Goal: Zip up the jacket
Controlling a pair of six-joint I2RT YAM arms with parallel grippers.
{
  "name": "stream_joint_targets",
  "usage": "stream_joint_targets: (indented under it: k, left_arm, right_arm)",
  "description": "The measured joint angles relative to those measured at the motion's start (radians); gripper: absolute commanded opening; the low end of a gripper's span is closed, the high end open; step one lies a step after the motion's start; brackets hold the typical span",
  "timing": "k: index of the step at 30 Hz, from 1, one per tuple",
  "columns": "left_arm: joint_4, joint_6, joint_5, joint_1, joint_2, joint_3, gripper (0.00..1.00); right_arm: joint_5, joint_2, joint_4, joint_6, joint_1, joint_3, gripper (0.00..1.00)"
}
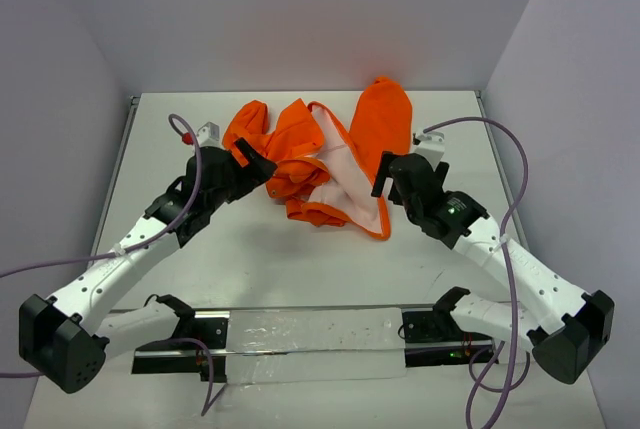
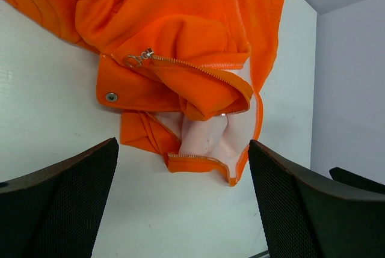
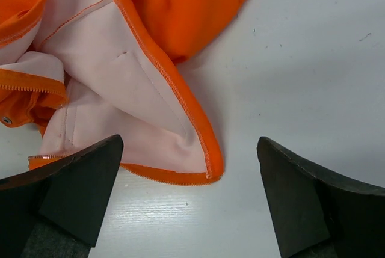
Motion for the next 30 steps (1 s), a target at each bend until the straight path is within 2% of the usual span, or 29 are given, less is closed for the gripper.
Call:
stream_joint_targets:
  k: [8, 13, 22, 26, 30]
  left_arm:
    - [-0.001, 0.002, -0.018, 0.000, 0.039, 0.033, 0.96]
    - [0.006, 0.002, -0.006, 0.000, 0.076, 0.067, 0.97]
    - [0.055, -0.010, 0.086, 0.019, 0.169, 0.092, 0.98]
    - [0.117, -0.074, 0.162, 0.068, 0.232, 0.089, 0.94]
    - [0.248, -0.235, 0.237, 0.128, 0.261, 0.003, 0.88]
  right_arm:
    - [-0.015, 0.001, 0.023, 0.002, -0.001, -0.057, 1.00]
    - [-0.075, -0.009, 0.048, 0.011, -0.038, -0.110, 1.00]
    - [-0.365, -0.097, 0.180, 0.026, -0.255, -0.301, 1.00]
    - [-0.436, -0.099, 0.202, 0.026, -0.264, -0.315, 1.00]
    - [-0.466, -0.107, 0.225, 0.032, -0.264, -0.321, 1.00]
